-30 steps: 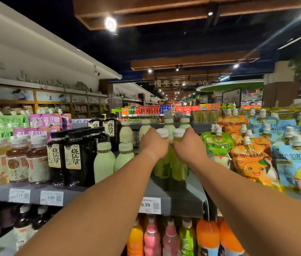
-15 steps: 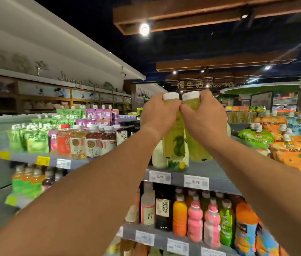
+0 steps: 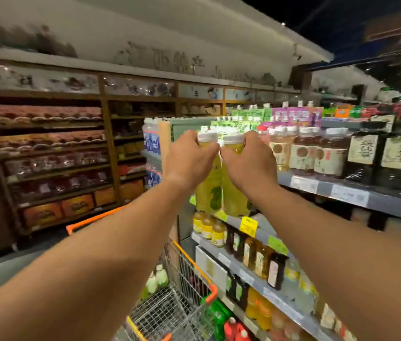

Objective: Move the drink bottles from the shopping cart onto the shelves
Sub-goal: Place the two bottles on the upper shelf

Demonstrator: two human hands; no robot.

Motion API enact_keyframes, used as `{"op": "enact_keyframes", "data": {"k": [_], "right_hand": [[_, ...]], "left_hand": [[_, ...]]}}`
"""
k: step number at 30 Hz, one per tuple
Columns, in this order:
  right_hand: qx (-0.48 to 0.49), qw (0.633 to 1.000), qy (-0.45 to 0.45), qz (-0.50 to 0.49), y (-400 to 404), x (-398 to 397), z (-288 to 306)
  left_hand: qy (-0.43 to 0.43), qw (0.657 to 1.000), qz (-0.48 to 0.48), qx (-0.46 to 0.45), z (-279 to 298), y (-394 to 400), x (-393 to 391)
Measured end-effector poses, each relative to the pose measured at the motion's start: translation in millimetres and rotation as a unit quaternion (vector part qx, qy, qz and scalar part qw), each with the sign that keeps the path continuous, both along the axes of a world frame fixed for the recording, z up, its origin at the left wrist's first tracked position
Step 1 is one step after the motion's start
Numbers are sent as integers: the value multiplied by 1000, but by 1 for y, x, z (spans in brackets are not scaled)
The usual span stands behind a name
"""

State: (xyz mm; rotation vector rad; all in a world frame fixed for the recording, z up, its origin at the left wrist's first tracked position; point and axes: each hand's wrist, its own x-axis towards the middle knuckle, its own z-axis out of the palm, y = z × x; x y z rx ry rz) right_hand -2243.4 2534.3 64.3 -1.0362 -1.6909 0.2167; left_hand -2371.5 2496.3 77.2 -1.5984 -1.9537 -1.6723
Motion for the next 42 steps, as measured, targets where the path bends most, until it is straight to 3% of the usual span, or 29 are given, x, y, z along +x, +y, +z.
{"op": "enact_keyframes", "data": {"k": [8, 13, 19, 28, 33, 42], "right_hand": [[-59, 986, -46, 150, 16, -189, -74], [-91, 968, -98, 211, 42, -276, -128], [-155, 949, -160, 222, 89, -348, -188], [-229, 929, -195, 215, 176, -412, -289], [-268, 902, -248, 229, 237, -448, -377], [-355, 804, -320, 353, 322, -508, -586]], "left_hand": [[-19, 985, 157, -66, -77, -19, -175], [-77, 965, 227, -104, -134, -8, -252], [-161, 949, 233, -136, -208, 33, -316], [-189, 932, 214, -225, -306, 115, -379], [-241, 907, 227, -261, -396, 166, -402], [-321, 818, 308, -365, -610, 247, -437]]}}
